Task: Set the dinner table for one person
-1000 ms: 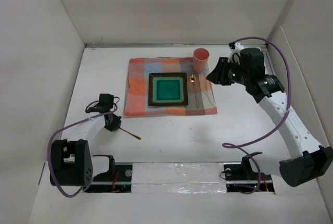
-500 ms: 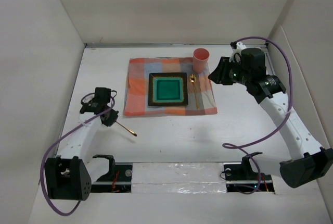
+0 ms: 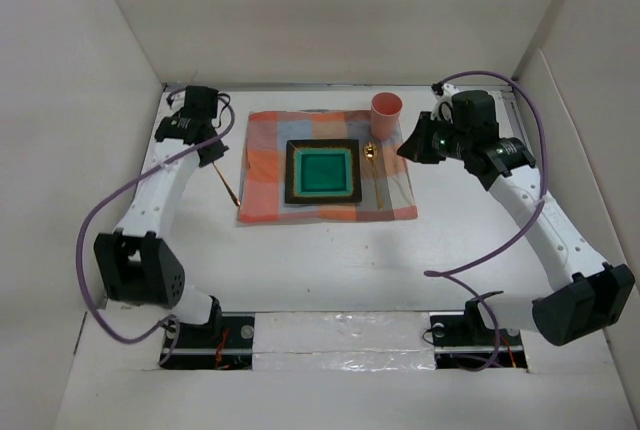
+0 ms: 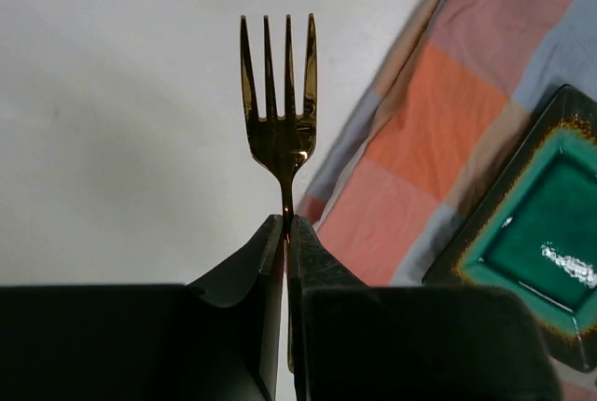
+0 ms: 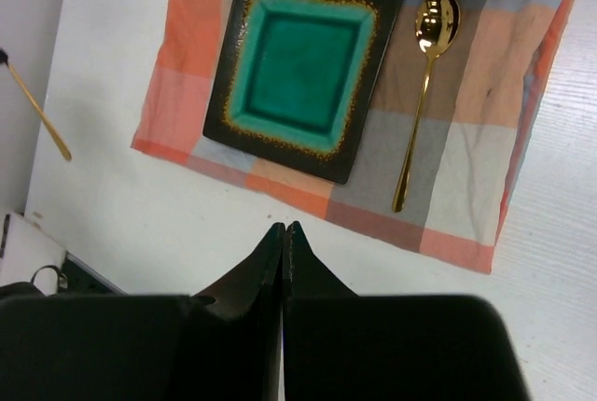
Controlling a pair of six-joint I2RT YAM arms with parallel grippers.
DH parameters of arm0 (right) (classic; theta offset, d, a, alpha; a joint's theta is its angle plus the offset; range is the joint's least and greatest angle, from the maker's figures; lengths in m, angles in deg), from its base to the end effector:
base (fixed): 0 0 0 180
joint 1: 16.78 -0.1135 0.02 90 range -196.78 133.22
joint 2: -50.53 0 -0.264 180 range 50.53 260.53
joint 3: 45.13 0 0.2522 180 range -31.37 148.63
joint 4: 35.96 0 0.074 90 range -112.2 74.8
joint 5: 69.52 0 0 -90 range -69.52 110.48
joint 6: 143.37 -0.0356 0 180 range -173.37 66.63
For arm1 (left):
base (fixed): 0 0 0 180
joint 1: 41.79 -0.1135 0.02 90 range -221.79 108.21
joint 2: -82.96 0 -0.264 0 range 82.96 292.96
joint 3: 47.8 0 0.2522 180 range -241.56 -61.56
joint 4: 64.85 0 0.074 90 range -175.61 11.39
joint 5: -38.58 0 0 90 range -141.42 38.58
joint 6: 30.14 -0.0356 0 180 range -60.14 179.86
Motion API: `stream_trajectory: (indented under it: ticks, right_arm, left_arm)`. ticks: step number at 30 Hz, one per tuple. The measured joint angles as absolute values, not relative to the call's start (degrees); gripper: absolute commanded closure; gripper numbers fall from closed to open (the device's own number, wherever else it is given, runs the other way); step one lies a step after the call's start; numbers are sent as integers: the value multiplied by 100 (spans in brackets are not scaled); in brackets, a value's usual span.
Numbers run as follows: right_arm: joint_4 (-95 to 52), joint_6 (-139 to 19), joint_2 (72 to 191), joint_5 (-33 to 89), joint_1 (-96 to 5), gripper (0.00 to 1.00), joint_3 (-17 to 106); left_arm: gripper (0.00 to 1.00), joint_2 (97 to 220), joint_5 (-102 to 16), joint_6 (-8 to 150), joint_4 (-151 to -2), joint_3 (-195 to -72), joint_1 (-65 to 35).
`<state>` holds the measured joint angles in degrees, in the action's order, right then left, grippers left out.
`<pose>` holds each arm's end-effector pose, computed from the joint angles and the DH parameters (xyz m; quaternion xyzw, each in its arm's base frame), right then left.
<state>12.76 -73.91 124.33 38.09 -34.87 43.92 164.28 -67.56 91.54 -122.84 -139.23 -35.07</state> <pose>0.2625 0.0971 0.3738 -0.0539 0.8717 0.2820 0.3970 0.3001 -0.0254 0.3385 -0.2489 0.8912 0.0067 0.3791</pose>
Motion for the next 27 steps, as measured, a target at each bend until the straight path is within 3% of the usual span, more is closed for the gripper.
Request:
stream_trajectory:
  ticks: [5,9,18,27]
  right_arm:
    - [1209,-7428,12381,3603,-3487,100,4331]
    - [1198,-7487,12250,3374,-3487,83,4184]
    - [1207,-7596,12136,3208,-3487,66,3810]
    - [1237,-7612,12136,3118,-3487,62,3620]
  left_arm:
    - [100,17661,-7186,8191,-12122,-14920,-3019]
    - [100,18423,-7014,7957,-11939,-15353,-2455]
    - [100,18804,-6797,7830,-11784,-15407,-2346]
    - [100,19431,-6701,7764,-11591,-15534,-2173]
